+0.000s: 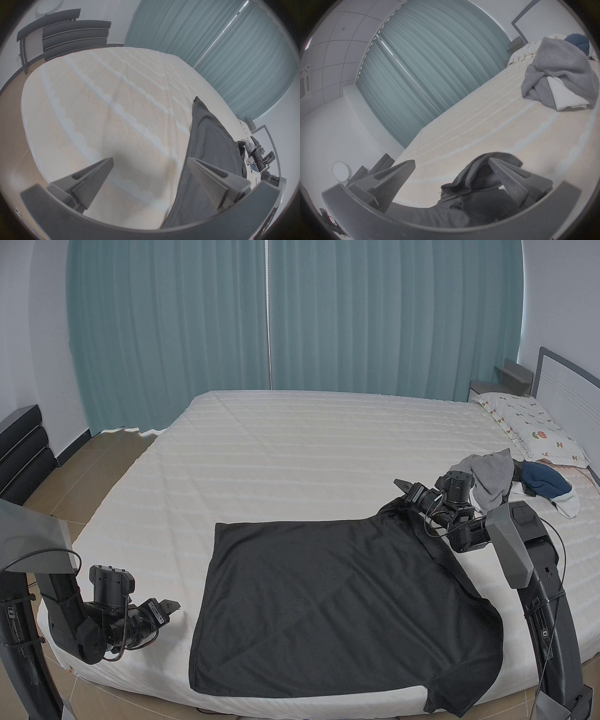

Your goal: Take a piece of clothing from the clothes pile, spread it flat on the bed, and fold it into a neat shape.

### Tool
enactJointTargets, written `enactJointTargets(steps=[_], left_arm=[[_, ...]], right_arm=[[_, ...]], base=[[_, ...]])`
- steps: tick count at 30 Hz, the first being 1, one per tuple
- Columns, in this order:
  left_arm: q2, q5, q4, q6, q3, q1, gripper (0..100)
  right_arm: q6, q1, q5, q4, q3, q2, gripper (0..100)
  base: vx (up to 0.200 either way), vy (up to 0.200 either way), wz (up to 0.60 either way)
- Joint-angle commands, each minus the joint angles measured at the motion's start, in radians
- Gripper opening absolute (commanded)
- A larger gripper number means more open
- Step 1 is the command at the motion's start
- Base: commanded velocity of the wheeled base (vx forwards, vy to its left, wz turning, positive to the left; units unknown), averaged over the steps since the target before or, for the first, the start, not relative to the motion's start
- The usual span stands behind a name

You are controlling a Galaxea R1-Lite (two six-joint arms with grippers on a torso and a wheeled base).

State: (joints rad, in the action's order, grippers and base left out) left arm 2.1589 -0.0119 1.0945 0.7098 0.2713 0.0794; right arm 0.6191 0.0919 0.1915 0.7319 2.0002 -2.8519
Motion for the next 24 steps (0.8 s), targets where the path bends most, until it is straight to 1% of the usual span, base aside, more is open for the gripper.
enactJointTargets(steps=[1,3,6,9,11,14,18,20,21,22,23,24], left_arm=[[0.001,-0.002,0.007,0.002,-0.001,0.0,100],[0.004,-0.003,0.03,0.0,-0.004,0.0,100],[0.012,-0.005,0.051,0.0,-0.009,0.0,100],[0.019,-0.008,0.067,-0.001,-0.012,0.0,100],[0.022,-0.008,0.076,0.0,-0.014,0.0,100],[0.021,-0.01,0.081,0.002,-0.015,0.0,100],[0.021,-0.01,0.084,0.002,-0.015,0.0,100],[0.021,-0.01,0.084,0.002,-0.015,0.0,100],[0.019,-0.01,0.084,0.002,-0.015,-0.001,100],[0.019,-0.01,0.084,0.002,-0.015,-0.001,100],[0.019,-0.01,0.084,0.002,-0.015,-0.001,100],[0.019,-0.01,0.084,0.002,-0.015,-0.001,100]], right_arm=[[0.001,0.009,-0.012,0.052,0.0,0.014,100],[-0.001,0.014,-0.029,0.093,0.0,0.04,100],[-0.001,0.012,-0.029,0.118,0.0,0.08,100],[-0.006,0.011,-0.026,0.106,0.0,0.075,100],[-0.018,0.008,-0.046,0.09,0.0,0.065,100],[-0.015,0.002,-0.078,0.029,-0.001,0.077,100],[-0.006,-0.001,-0.072,-0.008,-0.141,0.152,100],[0.004,0.002,-0.053,-0.006,-0.238,0.197,100],[0.005,0.006,-0.017,0.003,-0.322,0.226,100],[0.005,0.006,-0.017,0.003,-0.322,0.226,100],[0.005,0.009,0.019,0.015,-0.397,0.247,100],[0.005,0.011,0.025,0.023,-0.423,0.253,100]], base=[[0.0,0.0,0.0],[0.0,0.0,0.0],[0.0,0.0,0.0],[0.0,0.0,0.0],[0.0,0.0,0.0],[0.0,0.0,0.0],[0.0,0.0,0.0],[0.0,0.0,0.0],[0.0,0.0,0.0],[0.0,0.0,0.0],[0.0,0.0,0.0],[0.0,0.0,0.0]])
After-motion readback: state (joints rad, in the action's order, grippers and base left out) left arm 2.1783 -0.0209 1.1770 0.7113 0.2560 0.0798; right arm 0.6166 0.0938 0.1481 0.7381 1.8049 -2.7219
